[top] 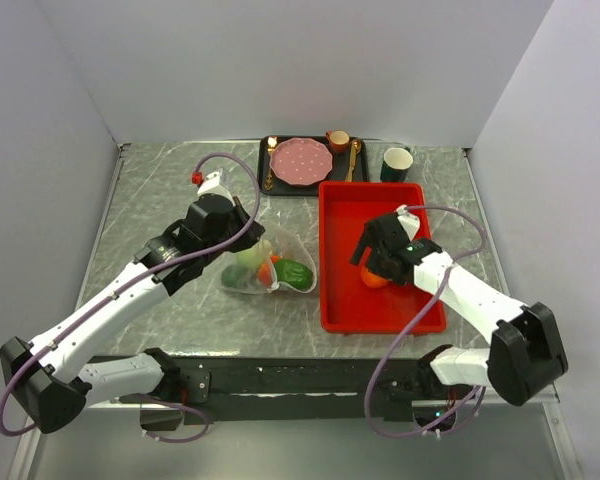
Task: Place the food in the zip-top bag and seal the zipper
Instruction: Pick up the fake fruit from the bin.
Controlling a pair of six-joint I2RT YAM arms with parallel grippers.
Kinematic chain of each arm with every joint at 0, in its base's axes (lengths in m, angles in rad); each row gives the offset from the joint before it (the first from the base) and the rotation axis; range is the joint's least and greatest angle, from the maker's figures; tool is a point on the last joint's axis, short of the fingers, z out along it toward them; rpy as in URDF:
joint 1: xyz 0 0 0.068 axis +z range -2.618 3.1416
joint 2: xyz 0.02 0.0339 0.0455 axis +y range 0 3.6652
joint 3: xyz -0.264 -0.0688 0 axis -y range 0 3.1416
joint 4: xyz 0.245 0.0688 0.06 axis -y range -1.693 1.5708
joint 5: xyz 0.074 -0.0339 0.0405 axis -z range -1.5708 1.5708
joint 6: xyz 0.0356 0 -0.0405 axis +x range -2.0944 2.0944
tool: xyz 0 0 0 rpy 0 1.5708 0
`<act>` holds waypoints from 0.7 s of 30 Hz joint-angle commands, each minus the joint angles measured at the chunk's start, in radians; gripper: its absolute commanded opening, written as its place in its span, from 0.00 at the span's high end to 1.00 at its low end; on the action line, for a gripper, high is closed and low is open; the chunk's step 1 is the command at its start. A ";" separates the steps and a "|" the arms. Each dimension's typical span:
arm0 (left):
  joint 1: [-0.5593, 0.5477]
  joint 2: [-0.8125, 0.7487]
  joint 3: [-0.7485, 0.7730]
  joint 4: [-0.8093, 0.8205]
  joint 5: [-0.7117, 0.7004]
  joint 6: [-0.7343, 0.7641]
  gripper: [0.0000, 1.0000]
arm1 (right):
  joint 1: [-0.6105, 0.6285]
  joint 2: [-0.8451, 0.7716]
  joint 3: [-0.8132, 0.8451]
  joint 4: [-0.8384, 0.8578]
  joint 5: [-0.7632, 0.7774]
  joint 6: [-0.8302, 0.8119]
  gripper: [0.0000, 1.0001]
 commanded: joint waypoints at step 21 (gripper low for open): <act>0.008 0.012 0.010 0.025 0.004 0.015 0.99 | -0.029 0.127 -0.003 0.102 0.036 -0.001 0.07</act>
